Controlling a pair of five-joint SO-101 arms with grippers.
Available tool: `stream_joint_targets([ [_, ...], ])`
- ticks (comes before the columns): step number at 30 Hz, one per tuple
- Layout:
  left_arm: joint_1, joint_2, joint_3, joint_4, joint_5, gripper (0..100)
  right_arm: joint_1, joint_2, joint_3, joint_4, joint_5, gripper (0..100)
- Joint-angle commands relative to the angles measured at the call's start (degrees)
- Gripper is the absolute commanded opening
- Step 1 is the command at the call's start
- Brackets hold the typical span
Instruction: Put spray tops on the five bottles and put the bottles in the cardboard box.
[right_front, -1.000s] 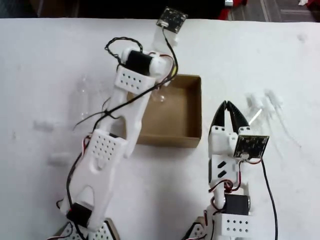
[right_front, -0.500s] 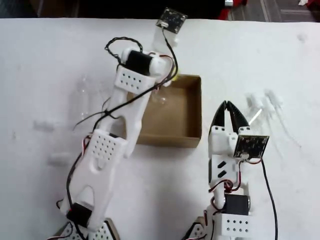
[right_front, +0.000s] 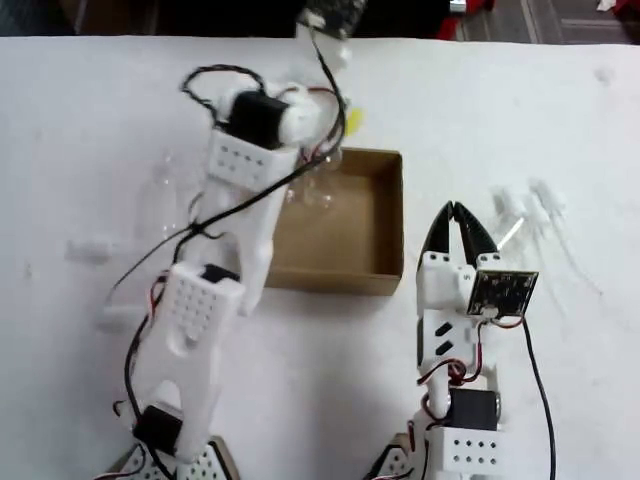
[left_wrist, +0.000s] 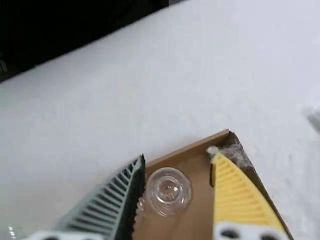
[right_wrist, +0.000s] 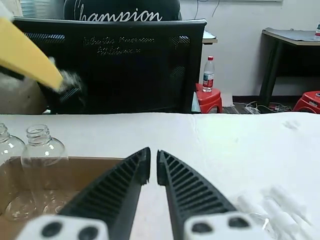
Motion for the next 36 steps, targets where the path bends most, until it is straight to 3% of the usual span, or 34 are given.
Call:
stream_joint_targets([
  [1,-3.0,-13.1,-2.4,0.4,-3.9,20,-0.6,0.4,0.4,0.0,0.8,2.2],
  [7,-11.8,-22.9,-2.3,4.7,-8.5,20,-0.6,0.4,0.4,0.1,0.8,2.2],
  [13,-29.0,-25.6,-2.0,6.1,-9.5,20,-2.6,0.4,0.4,0.2,0.8,2.2],
  [18,-39.0,-24.6,8.7,6.3,-12.9,20,-2.6,0.4,0.4,0.2,0.8,2.2],
  [26,-41.4,-24.6,32.7,6.3,-26.0,20,-2.6,0.4,0.4,0.2,0.8,2.2],
  [36,-38.1,-34.1,55.6,6.2,-30.7,20,-2.7,0.4,0.4,0.2,0.8,2.2],
])
